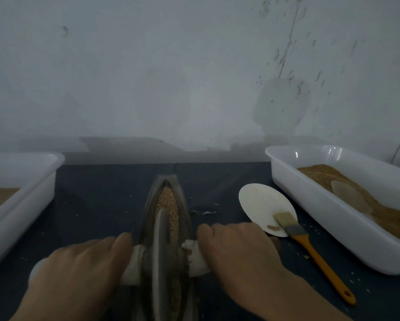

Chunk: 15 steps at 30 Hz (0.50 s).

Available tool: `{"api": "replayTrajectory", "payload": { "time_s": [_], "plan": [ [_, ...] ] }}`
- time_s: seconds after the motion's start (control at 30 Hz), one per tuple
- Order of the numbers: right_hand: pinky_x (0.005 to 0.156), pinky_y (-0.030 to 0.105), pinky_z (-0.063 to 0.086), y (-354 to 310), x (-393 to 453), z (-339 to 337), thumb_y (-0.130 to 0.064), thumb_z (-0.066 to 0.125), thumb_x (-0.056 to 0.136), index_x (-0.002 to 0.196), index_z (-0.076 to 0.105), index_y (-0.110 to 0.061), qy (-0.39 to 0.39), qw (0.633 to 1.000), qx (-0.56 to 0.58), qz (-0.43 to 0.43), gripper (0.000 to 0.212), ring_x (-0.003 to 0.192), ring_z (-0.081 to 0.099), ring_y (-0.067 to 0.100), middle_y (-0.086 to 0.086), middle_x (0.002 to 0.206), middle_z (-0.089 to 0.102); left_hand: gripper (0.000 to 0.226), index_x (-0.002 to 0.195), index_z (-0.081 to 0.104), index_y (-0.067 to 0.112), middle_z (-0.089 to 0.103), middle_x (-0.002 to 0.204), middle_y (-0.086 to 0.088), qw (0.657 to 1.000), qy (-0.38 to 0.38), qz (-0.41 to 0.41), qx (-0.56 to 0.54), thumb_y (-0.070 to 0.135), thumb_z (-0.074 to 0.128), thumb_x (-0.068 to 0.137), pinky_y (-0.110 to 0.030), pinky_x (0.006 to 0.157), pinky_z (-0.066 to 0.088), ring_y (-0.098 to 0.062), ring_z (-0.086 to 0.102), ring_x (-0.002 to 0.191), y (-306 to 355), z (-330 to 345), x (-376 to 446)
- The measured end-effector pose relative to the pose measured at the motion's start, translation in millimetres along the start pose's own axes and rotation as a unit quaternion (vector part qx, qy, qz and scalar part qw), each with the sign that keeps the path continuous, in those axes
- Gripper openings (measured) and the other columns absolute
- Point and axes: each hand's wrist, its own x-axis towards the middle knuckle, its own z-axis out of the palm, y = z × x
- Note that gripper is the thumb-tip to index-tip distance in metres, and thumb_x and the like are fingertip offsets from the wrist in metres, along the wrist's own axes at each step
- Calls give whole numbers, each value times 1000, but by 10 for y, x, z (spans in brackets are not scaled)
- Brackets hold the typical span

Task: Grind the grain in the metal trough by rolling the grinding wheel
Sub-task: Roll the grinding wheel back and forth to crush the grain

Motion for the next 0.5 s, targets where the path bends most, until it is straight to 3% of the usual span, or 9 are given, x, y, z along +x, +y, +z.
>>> {"api": "replayTrajectory", "payload": {
  "time_s": [0.03,0.07,0.17,0.27,0.5],
  "plan": [
    [41,28,29,9,37,-13,-26,84,44,71,54,-18,12,1000,-12,11,41,42,53,19,2,56,57,36,111,20,51,42,114,25,1000,6,-10,4,64,41,84,-20,96,37,6,44,110,3,-7,24],
    [43,29,31,16,89,9,-25,82,49,75,55,-17,1,1000,1,17,38,47,56,20,2,61,60,32,99,21,49,44,104,22,999,18,-26,8,63,43,82,-21,87,39,4,47,102,11,-9,51],
    [53,32,35,116,347,139,-19,66,79,98,52,-16,26,999,25,36,23,70,61,24,3,86,65,36,81,20,36,40,79,14,995,69,-73,29,54,51,79,-26,66,38,-4,53,81,-56,61,277],
    [55,32,32,221,607,237,-20,63,83,95,51,-16,75,996,12,53,18,63,56,22,3,81,64,38,80,19,36,41,77,14,991,103,-79,9,46,56,79,-31,61,40,-9,48,70,-213,136,565],
    [57,34,29,215,598,173,-18,67,80,97,51,-14,72,997,11,29,23,68,60,26,5,82,65,37,84,22,36,42,79,14,994,97,-49,30,43,57,80,-27,59,30,-7,47,68,-197,114,531]
  ]
}}
